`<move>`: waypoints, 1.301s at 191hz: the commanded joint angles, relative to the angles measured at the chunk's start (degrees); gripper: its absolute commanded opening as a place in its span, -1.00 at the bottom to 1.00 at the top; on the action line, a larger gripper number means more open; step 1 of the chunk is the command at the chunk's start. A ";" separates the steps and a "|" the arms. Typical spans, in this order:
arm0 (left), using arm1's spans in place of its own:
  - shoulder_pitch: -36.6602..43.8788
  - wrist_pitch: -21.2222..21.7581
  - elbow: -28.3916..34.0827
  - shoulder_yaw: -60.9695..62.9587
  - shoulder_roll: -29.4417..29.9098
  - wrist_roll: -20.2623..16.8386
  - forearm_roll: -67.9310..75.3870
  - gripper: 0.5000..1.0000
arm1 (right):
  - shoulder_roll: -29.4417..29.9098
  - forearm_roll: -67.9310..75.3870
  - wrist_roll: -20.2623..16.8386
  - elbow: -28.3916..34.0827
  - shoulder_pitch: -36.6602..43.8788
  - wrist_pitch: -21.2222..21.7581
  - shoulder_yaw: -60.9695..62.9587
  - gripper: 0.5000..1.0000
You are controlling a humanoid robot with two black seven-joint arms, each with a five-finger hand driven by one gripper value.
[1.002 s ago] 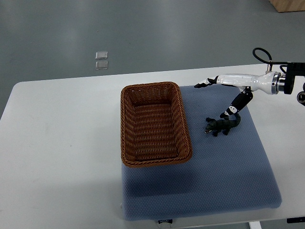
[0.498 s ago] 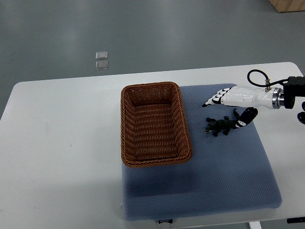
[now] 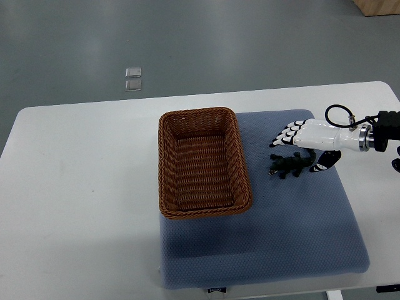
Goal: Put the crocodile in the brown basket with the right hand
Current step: 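Lower the right hand and close its fingers around the crocodile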
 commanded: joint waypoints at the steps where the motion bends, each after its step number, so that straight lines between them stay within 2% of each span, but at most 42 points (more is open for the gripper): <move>1: -0.01 0.00 0.00 0.00 0.00 0.03 0.00 1.00 | 0.29 -0.27 0.00 -0.54 0.05 -0.25 -0.37 0.73; 141: -0.01 0.00 0.00 0.00 0.00 0.03 0.00 1.00 | 4.68 -0.36 0.00 -3.96 -0.12 -0.42 -0.46 0.71; 193: -0.01 0.00 0.00 0.00 0.00 0.03 0.00 1.00 | 5.21 -0.45 0.00 -5.11 -0.12 -0.51 -0.46 0.60; 212: -0.01 0.00 0.00 0.00 0.00 0.03 0.00 1.00 | 5.21 -0.36 0.00 -5.20 -0.21 -0.77 -0.55 0.48; 248: -0.01 0.00 0.00 0.00 0.00 -0.06 0.00 1.00 | 5.21 -0.27 0.00 -5.37 -0.65 -0.77 -0.46 0.47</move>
